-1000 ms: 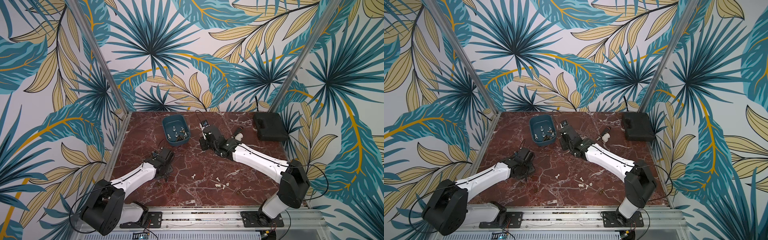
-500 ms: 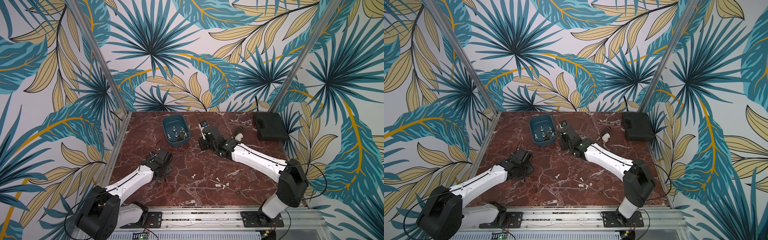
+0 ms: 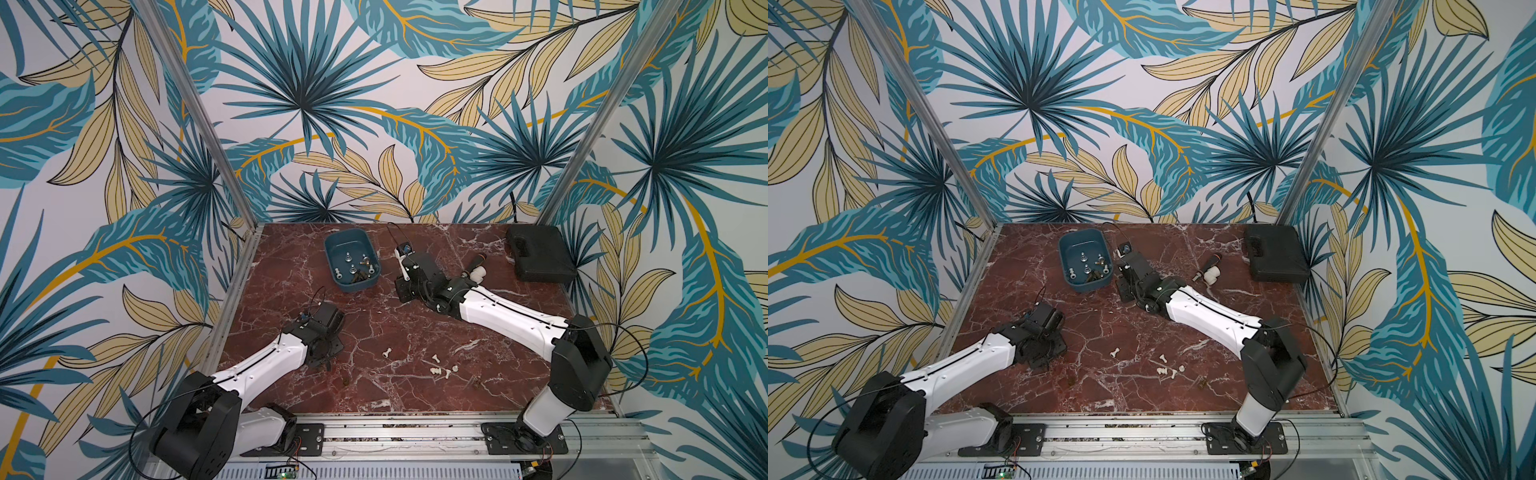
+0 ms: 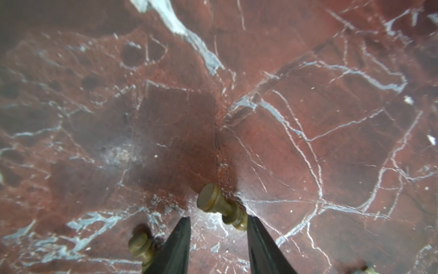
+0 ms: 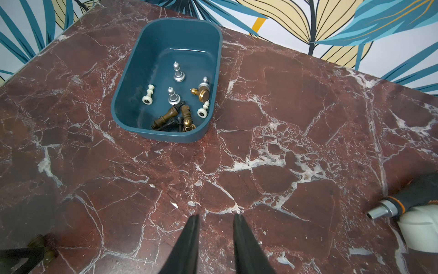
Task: Put the chess pieces into the storage box
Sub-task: Pick up the chess piece at the center of the board.
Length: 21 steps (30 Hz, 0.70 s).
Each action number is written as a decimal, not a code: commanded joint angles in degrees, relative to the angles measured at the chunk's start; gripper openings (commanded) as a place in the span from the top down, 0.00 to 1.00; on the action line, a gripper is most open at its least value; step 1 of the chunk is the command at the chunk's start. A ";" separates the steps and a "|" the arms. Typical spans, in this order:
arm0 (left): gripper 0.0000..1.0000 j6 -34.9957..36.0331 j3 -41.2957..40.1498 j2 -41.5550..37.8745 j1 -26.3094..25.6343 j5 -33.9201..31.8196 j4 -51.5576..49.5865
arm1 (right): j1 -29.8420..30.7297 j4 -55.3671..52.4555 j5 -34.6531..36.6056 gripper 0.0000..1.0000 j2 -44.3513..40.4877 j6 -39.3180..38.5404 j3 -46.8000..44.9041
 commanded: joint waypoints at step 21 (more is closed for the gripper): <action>0.94 12.94 7.62 9.21 0.25 -1.68 -1.80 | -0.53 -0.31 0.67 0.71 0.77 -0.24 -0.10</action>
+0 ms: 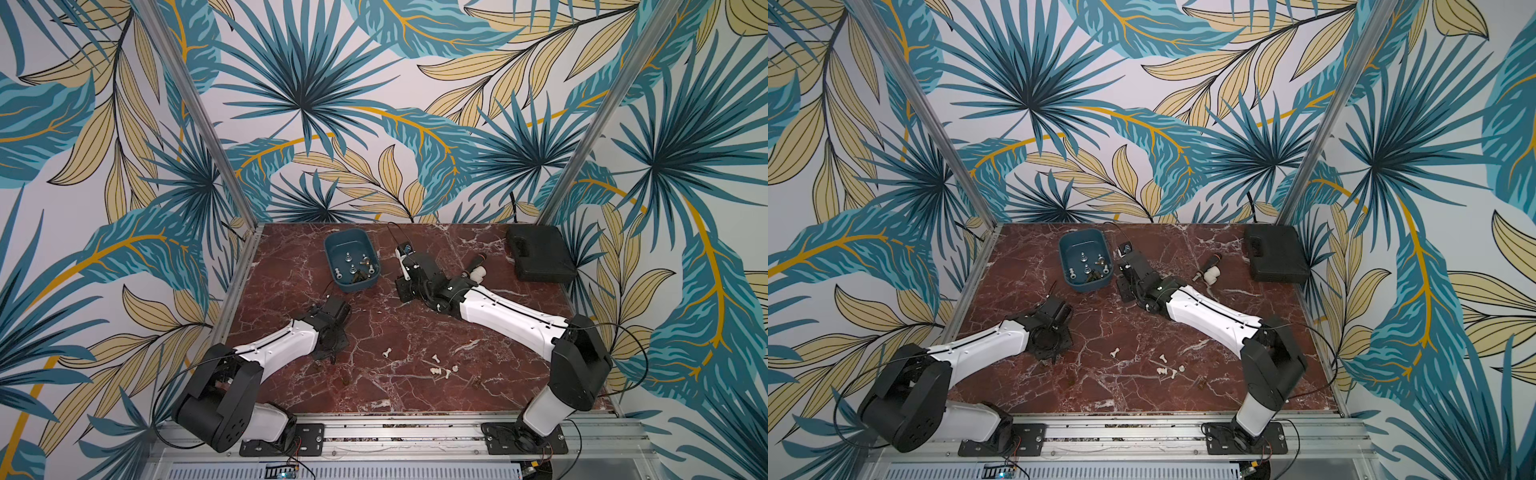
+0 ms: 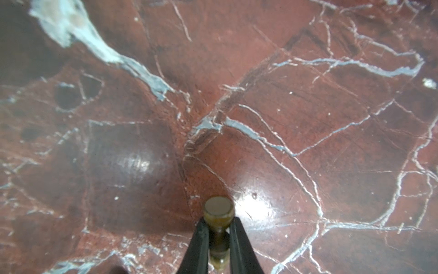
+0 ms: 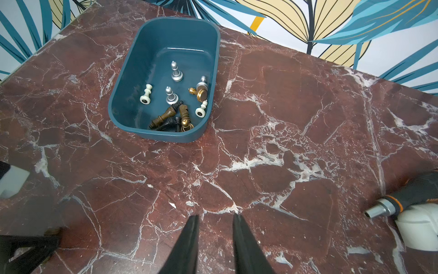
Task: Put the chess pieces into the storage box
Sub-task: Pick up the chess piece at the center of the board, then place the chess piece in the storage box.
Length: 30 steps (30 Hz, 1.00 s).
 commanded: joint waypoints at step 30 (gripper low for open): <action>0.79 30.60 72.57 47.94 9.46 -7.67 -19.30 | -0.36 -5.23 -1.02 0.69 -8.51 2.44 -3.84</action>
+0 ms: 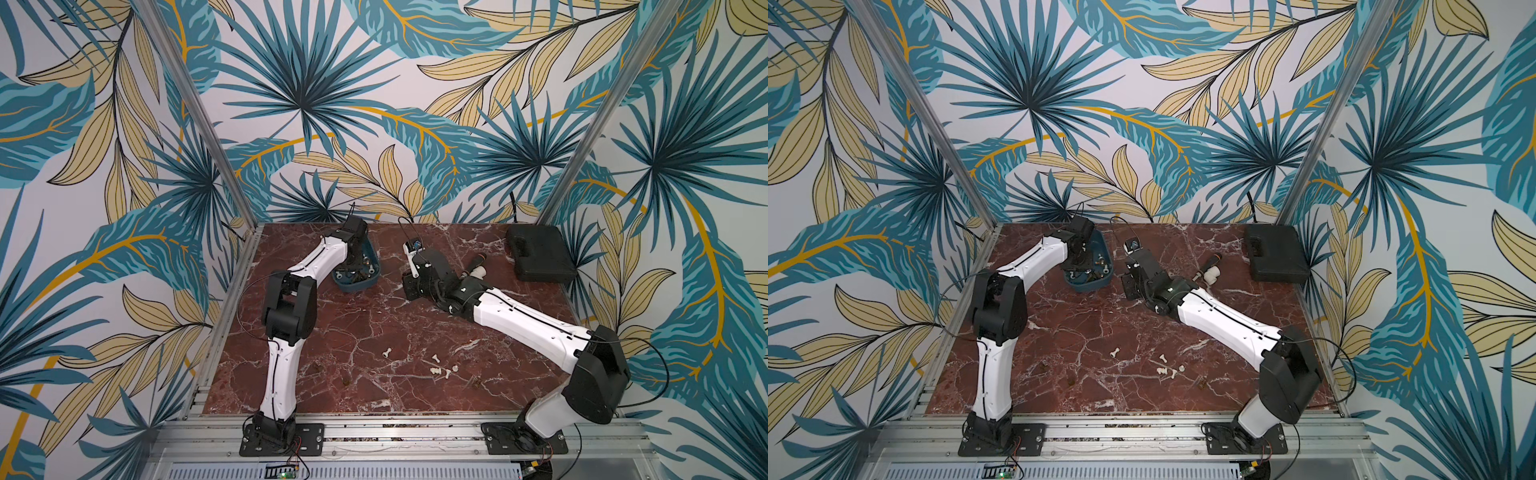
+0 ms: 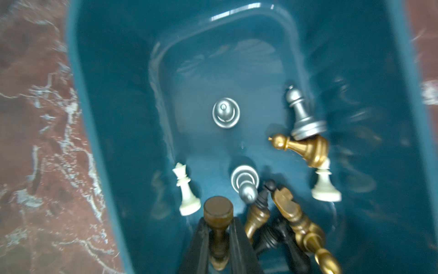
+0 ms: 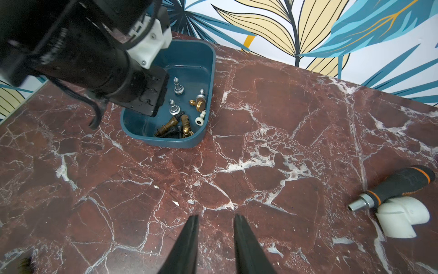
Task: Put the chess pieces into the storage box
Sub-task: Place the chess piece in the storage box.
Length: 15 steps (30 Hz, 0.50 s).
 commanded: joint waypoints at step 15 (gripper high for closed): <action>0.64 -1.41 -7.04 -20.10 1.00 2.23 -0.94 | 9.11 -5.99 -24.69 0.62 -10.18 -8.29 -15.60</action>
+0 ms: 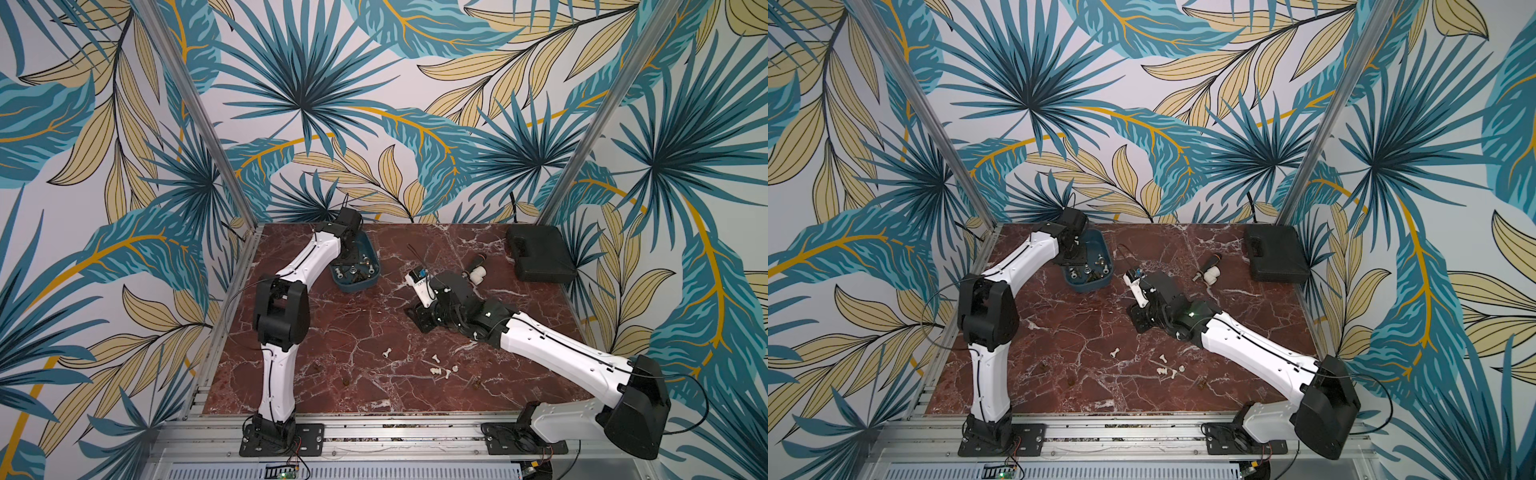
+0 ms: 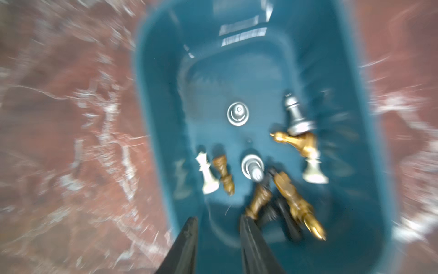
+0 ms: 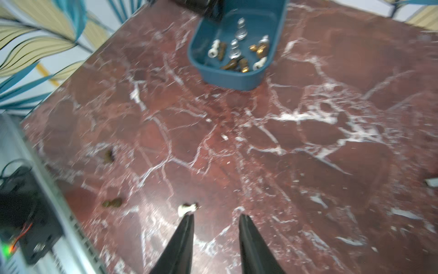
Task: Put the chess pieces into the storage box
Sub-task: Place the chess piece in the storage box, then pick up the chess piece at the center of the board.
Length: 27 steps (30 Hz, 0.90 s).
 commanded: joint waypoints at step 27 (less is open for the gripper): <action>0.63 -2.68 -37.54 -40.33 23.59 7.97 4.08 | 17.19 1.08 -11.05 0.60 34.32 -12.14 17.80</action>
